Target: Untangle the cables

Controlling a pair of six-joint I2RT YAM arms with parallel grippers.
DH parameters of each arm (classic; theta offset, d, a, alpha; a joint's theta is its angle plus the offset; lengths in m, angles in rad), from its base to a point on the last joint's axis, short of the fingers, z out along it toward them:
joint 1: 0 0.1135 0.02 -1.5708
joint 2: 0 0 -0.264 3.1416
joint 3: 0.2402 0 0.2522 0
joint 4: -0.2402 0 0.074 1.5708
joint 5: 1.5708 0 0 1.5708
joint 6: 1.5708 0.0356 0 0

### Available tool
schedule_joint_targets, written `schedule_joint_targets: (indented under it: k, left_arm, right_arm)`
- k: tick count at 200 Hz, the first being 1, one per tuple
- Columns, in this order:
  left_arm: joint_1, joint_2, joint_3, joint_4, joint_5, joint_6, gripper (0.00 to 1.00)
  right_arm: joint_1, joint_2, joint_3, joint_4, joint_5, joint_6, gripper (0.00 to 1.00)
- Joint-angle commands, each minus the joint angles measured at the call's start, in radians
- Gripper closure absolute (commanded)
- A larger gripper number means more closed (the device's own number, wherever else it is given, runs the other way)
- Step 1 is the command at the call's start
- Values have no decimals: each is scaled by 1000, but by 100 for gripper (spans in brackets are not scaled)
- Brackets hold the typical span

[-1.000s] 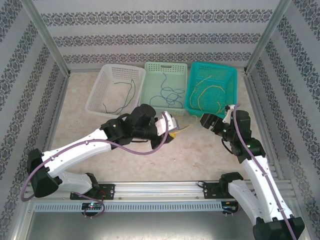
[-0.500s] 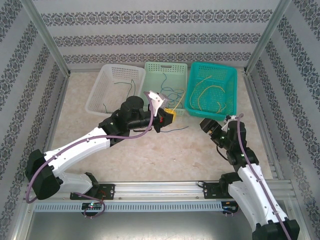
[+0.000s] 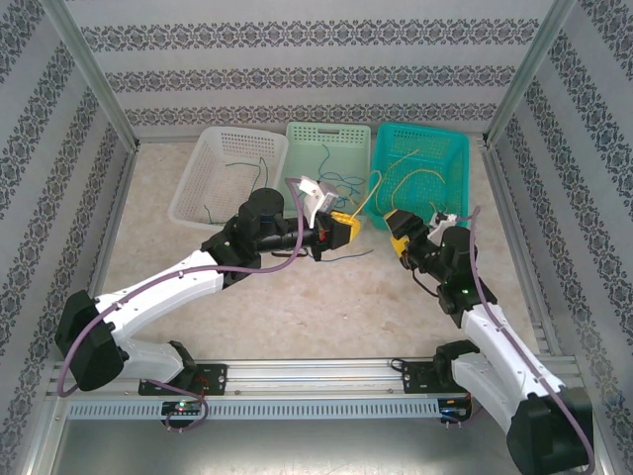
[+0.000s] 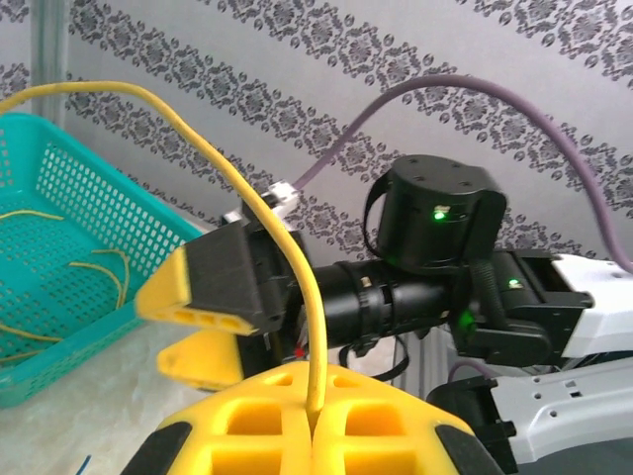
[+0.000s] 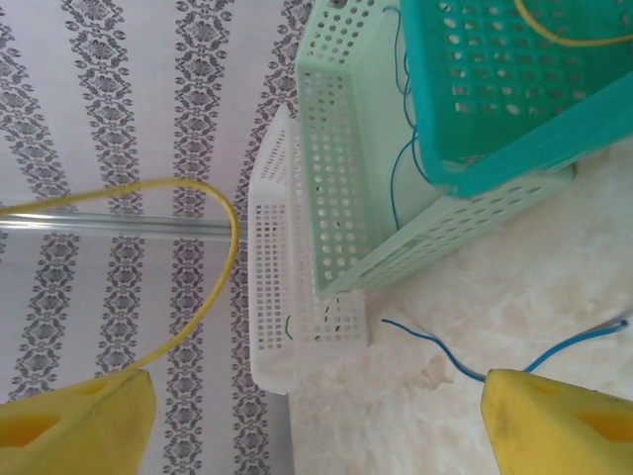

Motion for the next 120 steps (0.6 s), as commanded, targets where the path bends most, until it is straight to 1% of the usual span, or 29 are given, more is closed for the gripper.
schedule_joint_targets:
  k: [1,36,67,120]
  left_arm:
    - [4,16,-5,99,66,-23,95]
    - [4,25,-7,102,92,-18,94]
    - [4,19,-14,92,100,-10,95]
    - [3,28,-10,126,129,-19,95]
  right_arm:
    - [31,69,52,141,-17,52,14]
    - [67,195,124,213,-24,75,14]
    - [75,227,135,265,0,100,13]
    - [93,328,183,351,-25,143,14]
